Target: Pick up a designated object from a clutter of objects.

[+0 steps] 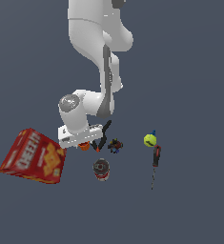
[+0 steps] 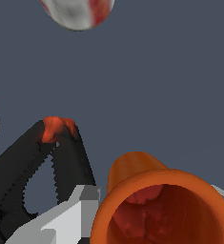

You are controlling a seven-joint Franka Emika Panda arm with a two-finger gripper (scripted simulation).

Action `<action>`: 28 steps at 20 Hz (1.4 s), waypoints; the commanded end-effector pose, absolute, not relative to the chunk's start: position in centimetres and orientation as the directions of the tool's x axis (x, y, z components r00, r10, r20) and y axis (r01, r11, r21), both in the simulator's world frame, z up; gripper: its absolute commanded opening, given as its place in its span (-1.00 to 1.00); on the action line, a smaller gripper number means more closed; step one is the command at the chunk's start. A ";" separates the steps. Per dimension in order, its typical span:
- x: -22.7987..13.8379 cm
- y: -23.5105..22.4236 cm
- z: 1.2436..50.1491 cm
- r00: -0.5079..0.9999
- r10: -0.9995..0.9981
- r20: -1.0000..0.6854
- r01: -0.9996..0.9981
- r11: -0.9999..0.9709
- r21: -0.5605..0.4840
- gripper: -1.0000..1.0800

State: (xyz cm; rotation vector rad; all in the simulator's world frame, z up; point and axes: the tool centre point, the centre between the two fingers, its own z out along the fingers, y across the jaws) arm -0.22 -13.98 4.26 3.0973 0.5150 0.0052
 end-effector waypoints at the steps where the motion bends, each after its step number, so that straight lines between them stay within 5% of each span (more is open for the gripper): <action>1: -0.2 -14.0 4.8 0.946 0.324 0.003 0.324 -0.946 0.002 -1.00; 11: 0.5 -15.1 10.6 0.946 0.324 0.002 0.324 -0.946 0.002 -1.00; 28: 2.9 -18.4 27.9 0.946 0.324 0.001 0.324 -0.946 0.001 -1.00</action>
